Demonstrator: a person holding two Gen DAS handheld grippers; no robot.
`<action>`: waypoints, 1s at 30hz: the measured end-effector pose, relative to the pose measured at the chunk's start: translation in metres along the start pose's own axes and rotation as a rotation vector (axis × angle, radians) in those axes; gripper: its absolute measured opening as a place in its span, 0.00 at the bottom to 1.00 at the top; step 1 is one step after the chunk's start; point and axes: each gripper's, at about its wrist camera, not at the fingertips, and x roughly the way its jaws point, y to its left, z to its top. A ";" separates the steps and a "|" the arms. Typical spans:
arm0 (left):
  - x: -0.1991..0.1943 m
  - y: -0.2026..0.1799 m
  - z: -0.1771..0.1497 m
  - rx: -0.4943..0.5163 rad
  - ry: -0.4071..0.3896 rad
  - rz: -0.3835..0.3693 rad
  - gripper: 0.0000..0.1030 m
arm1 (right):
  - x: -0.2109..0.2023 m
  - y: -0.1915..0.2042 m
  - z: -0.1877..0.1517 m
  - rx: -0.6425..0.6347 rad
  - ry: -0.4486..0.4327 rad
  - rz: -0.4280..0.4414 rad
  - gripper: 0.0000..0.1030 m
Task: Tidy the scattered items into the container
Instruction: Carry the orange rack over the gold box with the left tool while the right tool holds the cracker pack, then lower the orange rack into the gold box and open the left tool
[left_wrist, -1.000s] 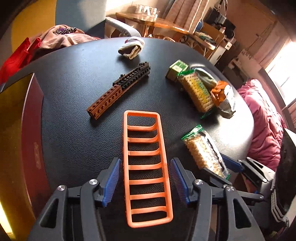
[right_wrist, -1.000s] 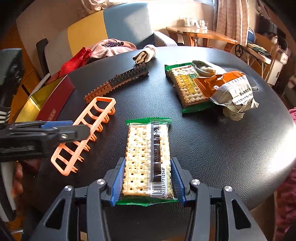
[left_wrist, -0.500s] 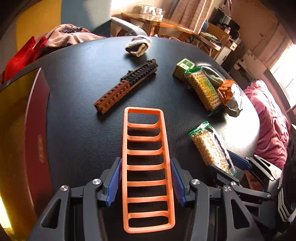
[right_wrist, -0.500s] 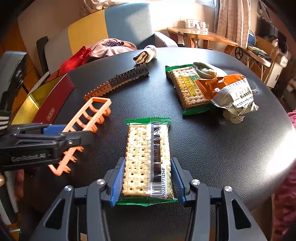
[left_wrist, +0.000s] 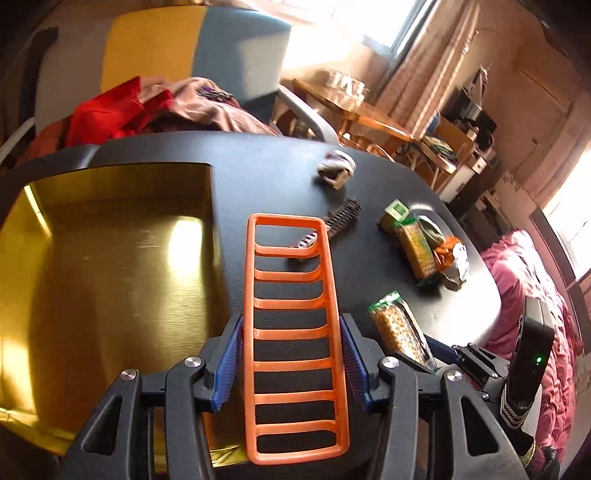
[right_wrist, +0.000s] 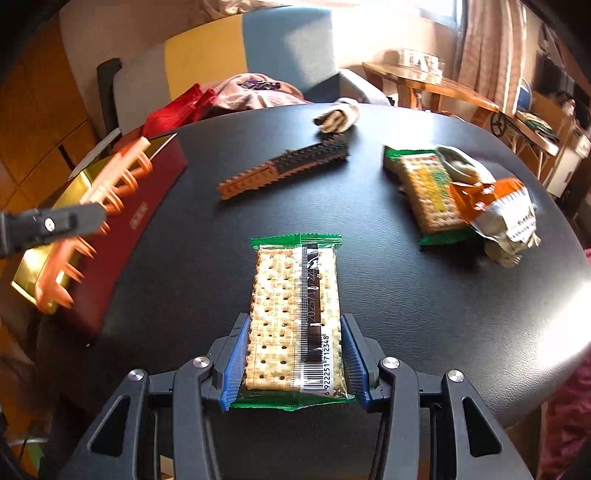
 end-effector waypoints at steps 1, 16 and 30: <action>-0.004 0.008 0.000 -0.015 -0.007 0.012 0.50 | 0.000 0.004 0.000 -0.009 0.001 0.002 0.47; -0.024 0.100 -0.010 -0.126 -0.041 0.224 0.50 | 0.011 0.033 -0.006 -0.071 0.028 0.009 0.47; 0.004 0.137 -0.014 -0.139 0.048 0.375 0.50 | 0.012 0.032 -0.006 -0.070 0.029 -0.001 0.47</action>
